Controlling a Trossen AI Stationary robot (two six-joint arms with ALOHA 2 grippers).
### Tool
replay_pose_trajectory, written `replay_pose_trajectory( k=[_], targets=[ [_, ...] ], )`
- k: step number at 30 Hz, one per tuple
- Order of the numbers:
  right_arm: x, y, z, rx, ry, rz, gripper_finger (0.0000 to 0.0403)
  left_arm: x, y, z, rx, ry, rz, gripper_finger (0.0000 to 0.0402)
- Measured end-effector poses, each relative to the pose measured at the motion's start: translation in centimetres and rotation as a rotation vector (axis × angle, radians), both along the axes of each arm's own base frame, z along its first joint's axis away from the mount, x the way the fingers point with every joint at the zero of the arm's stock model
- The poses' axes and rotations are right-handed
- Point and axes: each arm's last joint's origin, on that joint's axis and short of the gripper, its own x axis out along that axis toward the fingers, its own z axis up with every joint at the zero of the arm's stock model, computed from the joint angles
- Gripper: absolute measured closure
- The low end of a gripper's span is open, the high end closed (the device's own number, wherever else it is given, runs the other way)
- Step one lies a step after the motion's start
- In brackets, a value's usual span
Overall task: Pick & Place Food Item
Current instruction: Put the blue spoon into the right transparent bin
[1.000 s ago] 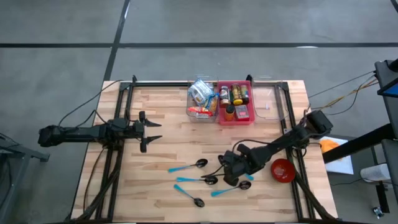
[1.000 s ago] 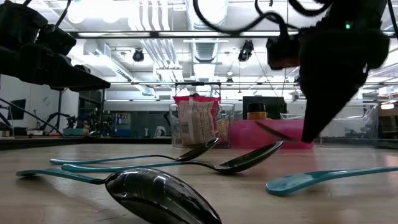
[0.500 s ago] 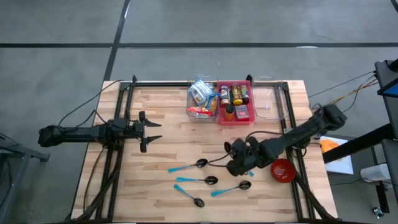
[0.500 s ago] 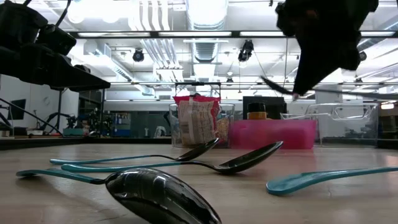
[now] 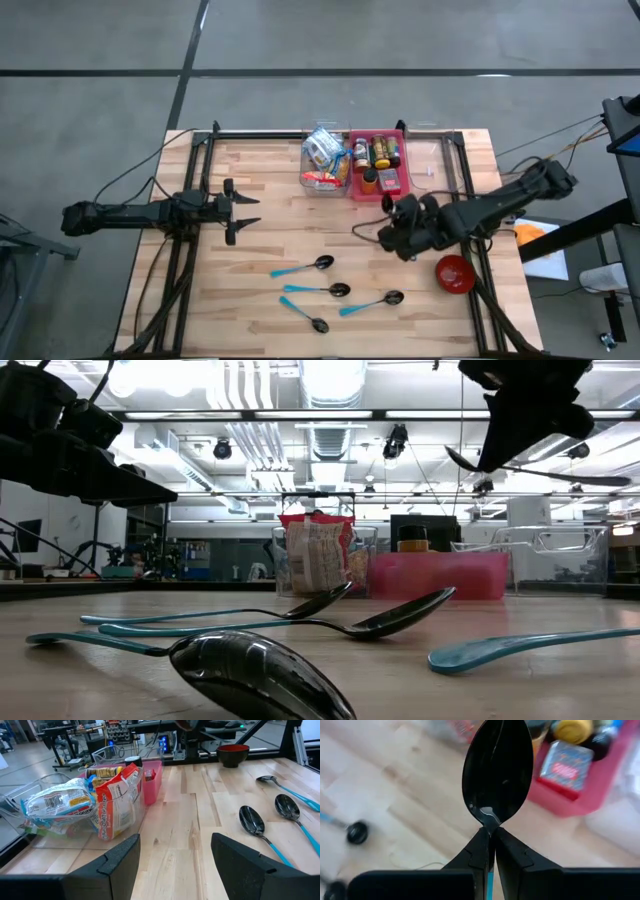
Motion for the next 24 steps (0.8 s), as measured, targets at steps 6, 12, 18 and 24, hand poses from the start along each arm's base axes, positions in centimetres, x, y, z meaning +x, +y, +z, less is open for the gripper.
replay_pose_trajectory(
  k=[6,12,18,24],
  targets=[
    [-0.9,-3.3,1.3,-0.026,0.008,-0.102,0.0383,0.0,0.0,0.0,0.000,0.000,0.000,0.0158],
    [-1.8,-7.1,2.6,-0.055,0.005,-0.179,0.0383,0.0,0.0,0.0,0.000,0.000,0.000,0.0158],
    [-3.0,-10.8,3.5,-0.070,-0.003,-0.317,0.0383,0.0,0.0,0.0,0.000,0.000,0.000,0.0158],
    [-3.9,-14.2,3.6,-0.107,0.058,-0.403,0.0383,0.0,0.0,0.0,-0.001,0.000,0.000,0.0158]
  ],
)
